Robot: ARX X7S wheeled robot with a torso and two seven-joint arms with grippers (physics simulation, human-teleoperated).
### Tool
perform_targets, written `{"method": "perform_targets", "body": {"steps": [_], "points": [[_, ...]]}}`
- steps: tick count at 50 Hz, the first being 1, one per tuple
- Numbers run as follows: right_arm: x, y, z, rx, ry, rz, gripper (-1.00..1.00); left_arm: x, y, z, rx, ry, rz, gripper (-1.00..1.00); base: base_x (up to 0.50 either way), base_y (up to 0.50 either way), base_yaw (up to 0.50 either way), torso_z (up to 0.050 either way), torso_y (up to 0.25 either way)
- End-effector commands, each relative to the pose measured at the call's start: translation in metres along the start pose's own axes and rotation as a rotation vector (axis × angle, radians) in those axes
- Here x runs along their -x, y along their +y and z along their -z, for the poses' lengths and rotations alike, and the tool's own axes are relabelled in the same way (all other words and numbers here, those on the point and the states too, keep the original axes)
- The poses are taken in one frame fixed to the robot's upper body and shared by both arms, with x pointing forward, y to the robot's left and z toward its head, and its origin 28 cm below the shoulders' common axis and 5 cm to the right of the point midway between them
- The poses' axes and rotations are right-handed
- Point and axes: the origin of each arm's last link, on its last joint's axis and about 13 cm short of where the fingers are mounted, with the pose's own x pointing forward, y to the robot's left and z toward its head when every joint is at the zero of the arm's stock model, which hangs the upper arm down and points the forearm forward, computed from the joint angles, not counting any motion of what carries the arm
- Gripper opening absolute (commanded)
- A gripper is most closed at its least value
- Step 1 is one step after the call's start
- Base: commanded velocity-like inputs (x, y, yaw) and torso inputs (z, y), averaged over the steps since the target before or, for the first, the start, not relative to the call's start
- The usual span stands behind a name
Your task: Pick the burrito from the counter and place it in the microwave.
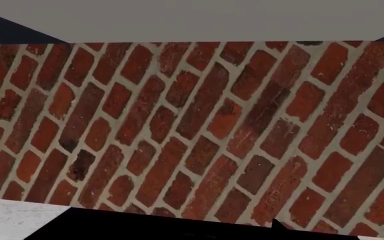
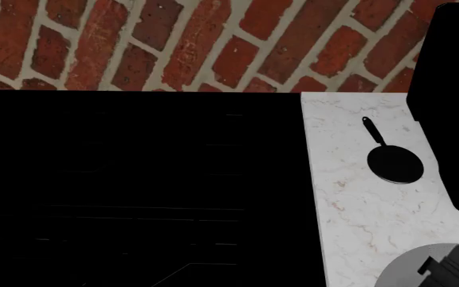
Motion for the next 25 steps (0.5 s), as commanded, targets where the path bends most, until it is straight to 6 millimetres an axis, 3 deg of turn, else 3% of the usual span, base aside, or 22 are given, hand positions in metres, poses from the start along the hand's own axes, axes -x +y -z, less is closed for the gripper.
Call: {"method": "perform_targets", "body": {"steps": [1, 25], "points": [[-0.0078, -0.0004, 0.0027, -0.003, 0.01, 0.02, 1.0, 0.0006, 0.0002, 0.0007, 0.0, 0.004, 0.0, 1.0, 0.0, 0.0, 0.0, 0.0, 0.0], [-0.0132, 0.0018, 0.0049, 0.007, 0.035, 0.015, 1.0, -0.0004, 0.0017, -0.0015, 0.014, 0.005, -0.017, 1.0, 0.0, 0.0, 0.0, 0.0, 0.0]]}}
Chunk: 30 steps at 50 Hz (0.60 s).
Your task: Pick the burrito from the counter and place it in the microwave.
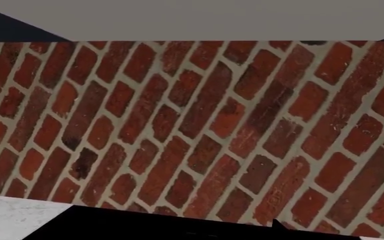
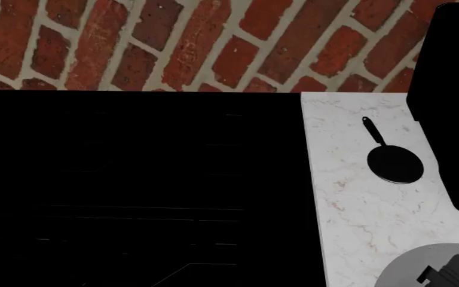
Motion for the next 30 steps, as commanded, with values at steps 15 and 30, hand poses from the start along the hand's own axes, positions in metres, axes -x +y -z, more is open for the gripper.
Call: {"method": "perform_targets", "body": {"steps": [15, 30], "points": [[-0.014, 0.004, 0.006, 0.008, 0.034, 0.005, 1.0, 0.001, 0.001, 0.001, 0.009, 0.004, -0.007, 1.0, 0.0, 0.0, 0.0, 0.0, 0.0], [-0.013, 0.003, 0.007, 0.007, 0.029, 0.005, 1.0, 0.001, 0.002, 0.0, 0.009, -0.001, -0.006, 1.0, 0.0, 0.0, 0.0, 0.0, 0.0]]}}
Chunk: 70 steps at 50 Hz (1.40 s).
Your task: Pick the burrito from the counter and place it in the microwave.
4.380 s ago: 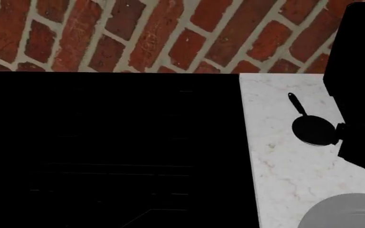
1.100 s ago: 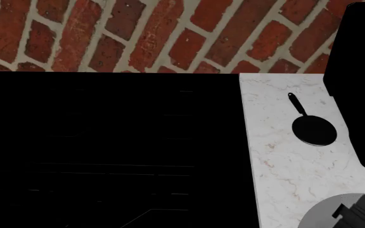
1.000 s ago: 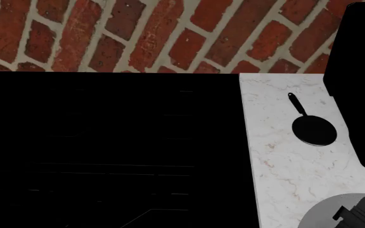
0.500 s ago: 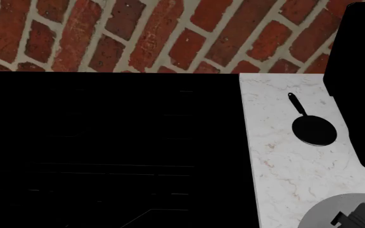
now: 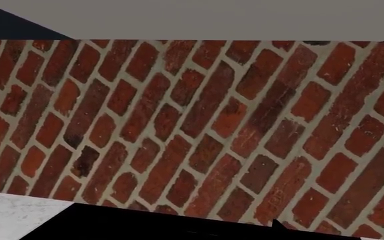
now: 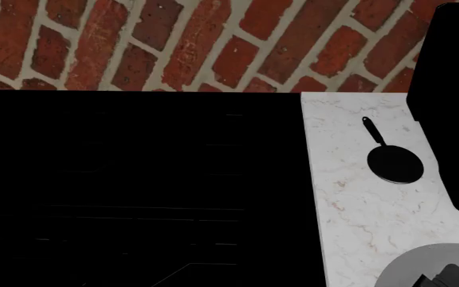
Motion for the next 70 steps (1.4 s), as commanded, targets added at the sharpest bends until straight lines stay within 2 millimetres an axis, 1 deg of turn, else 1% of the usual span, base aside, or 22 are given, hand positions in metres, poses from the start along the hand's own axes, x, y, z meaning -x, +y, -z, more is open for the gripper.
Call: {"method": "perform_targets", "body": {"steps": [1, 3, 4, 9, 16, 22, 27, 29, 32, 35, 39, 41, 44, 45, 46, 52, 53, 58, 59, 60, 66, 70], "points": [[0.0, 0.0, 0.001, 0.0, -0.004, -0.002, 1.0, 0.0, 0.001, -0.001, 0.001, -0.004, 0.001, 1.0, 0.0, 0.0, 0.0, 0.0, 0.0], [-0.001, 0.001, 0.0, -0.001, -0.004, -0.009, 1.0, 0.0, 0.0, -0.001, 0.0, -0.003, 0.002, 1.0, 0.0, 0.0, 0.0, 0.0, 0.0], [-0.001, 0.001, 0.0, -0.003, -0.004, -0.011, -1.0, 0.0, 0.0, -0.001, 0.0, -0.003, 0.001, 1.0, 0.0, 0.0, 0.0, 0.0, 0.0], [0.0, 0.002, -0.001, -0.001, -0.022, -0.023, -1.0, -0.001, -0.001, -0.002, 0.0, -0.005, 0.003, 1.0, 0.0, 0.0, 0.0, 0.0, 0.0], [0.02, -0.001, -0.006, 0.0, -0.083, -0.08, -1.0, -0.001, 0.0, -0.001, 0.0, -0.005, 0.002, 1.0, 0.0, 0.0, 0.0, 0.0, 0.0], [0.051, -0.01, -0.018, -0.017, -0.238, -0.182, -1.0, 0.0, 0.0, 0.0, 0.001, -0.003, 0.002, 1.0, 0.0, 0.0, 0.0, 0.0, 0.0], [0.066, -0.012, -0.021, 0.003, -0.326, -0.275, -1.0, 0.0, -0.001, 0.0, 0.001, -0.004, 0.003, 1.0, 0.0, 0.0, 0.0, 0.0, 0.0], [0.074, -0.012, -0.021, 0.047, -0.489, -0.315, -1.0, 0.0, -0.001, 0.001, 0.001, -0.002, 0.005, 1.0, 0.0, 0.0, 0.0, 0.0, 0.0], [0.076, -0.011, -0.021, 0.04, -0.521, -0.331, -1.0, -0.001, -0.002, 0.0, 0.0, -0.003, 0.004, 1.0, 0.0, 0.0, 0.0, 0.0, 0.0], [0.077, -0.01, -0.02, 0.082, -0.622, -0.243, -1.0, 0.0, -0.002, 0.001, 0.004, 0.0, 0.009, 1.0, 0.0, 0.0, 0.0, 0.0, 0.0], [0.079, -0.01, -0.017, 0.079, -0.633, -0.27, -1.0, 0.001, -0.003, 0.002, 0.006, 0.001, 0.009, 1.0, 0.0, 0.0, 0.0, 0.0, 0.0], [0.084, -0.009, -0.016, 0.098, -0.675, -0.342, -1.0, 0.001, -0.003, 0.002, 0.005, 0.0, 0.009, 1.0, 0.0, 0.0, 0.0, 0.0, 0.0], [0.082, -0.009, -0.014, 0.172, -0.764, -0.399, -1.0, 0.001, -0.003, 0.002, 0.006, -0.002, 0.008, 1.0, 0.0, 0.0, 0.0, 0.0, 0.0], [0.081, -0.008, -0.013, 0.183, -0.763, -0.383, -1.0, 0.0, -0.003, 0.002, 0.005, -0.002, 0.009, 1.0, 0.0, 0.0, 0.0, 0.0, 0.01], [0.08, -0.007, -0.013, 0.174, -0.74, -0.431, -1.0, 0.0, -0.003, 0.002, 0.003, -0.002, 0.008, 1.0, 0.0, 0.0, 0.0, 0.0, 0.0], [0.066, 0.0, -0.003, 0.21, -0.676, -0.523, -1.0, -0.001, -0.003, 0.001, 0.002, -0.002, 0.004, 1.0, 0.0, 0.0, 0.0, 0.0, 0.0], [0.066, 0.0, -0.001, 0.208, -0.677, -0.566, -1.0, -0.001, -0.002, 0.0, 0.002, -0.003, 0.003, 1.0, 0.0, 0.0, 0.0, 0.0, 0.0], [0.072, 0.0, 0.001, 0.21, -0.716, -0.61, -1.0, 0.0, -0.002, 0.001, 0.002, -0.001, 0.0, 1.0, 0.0, 0.0, 0.0, 0.0, 0.0], [0.076, -0.003, 0.001, 0.173, -0.748, -0.721, -1.0, 0.0, -0.002, 0.001, 0.003, -0.001, 0.0, 1.0, 0.0, 0.0, 0.0, 0.0, 0.0], [0.076, -0.004, 0.002, 0.164, -0.718, -0.704, -1.0, 0.0, -0.001, 0.002, 0.005, 0.0, -0.002, 1.0, 0.0, 0.0, 0.0, 0.0, 0.0], [0.073, -0.006, 0.003, 0.183, -0.749, -0.692, -1.0, 0.001, 0.0, 0.003, 0.004, -0.002, -0.009, 1.0, 0.0, 0.0, 0.0, 0.0, 0.0], [0.072, -0.009, 0.004, 0.182, -0.82, -0.712, -1.0, 0.001, 0.0, 0.003, 0.002, -0.002, -0.01, 1.0, 0.0, 0.0, 0.0, 0.0, 0.0]]}}
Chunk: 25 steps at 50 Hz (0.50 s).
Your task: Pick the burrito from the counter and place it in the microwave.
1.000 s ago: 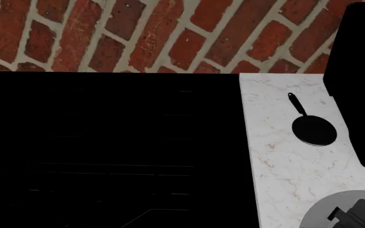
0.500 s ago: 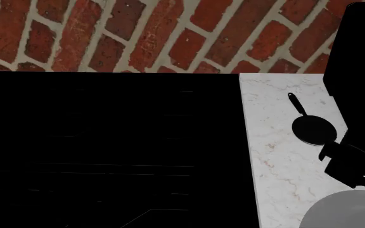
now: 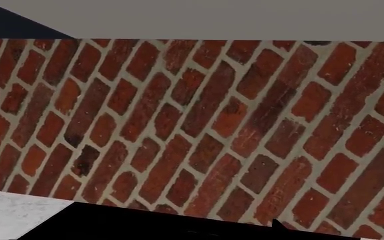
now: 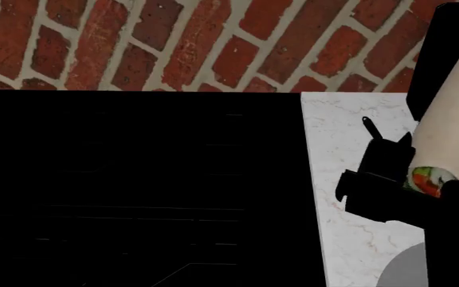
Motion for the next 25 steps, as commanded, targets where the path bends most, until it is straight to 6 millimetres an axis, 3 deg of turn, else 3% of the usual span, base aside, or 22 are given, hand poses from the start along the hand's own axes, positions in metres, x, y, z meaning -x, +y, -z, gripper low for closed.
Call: {"method": "perform_targets", "body": {"steps": [1, 25], "points": [[0.005, -0.002, 0.001, 0.023, -0.142, -0.1, -1.0, 0.001, 0.001, 0.001, -0.001, -0.001, -0.005, 1.0, 0.0, 0.0, 0.0, 0.0, 0.0], [0.017, 0.001, -0.006, 0.078, -0.253, -0.184, -1.0, -0.001, -0.001, 0.0, -0.009, -0.009, -0.001, 1.0, 0.0, 0.0, 0.0, 0.0, 0.0]]}}
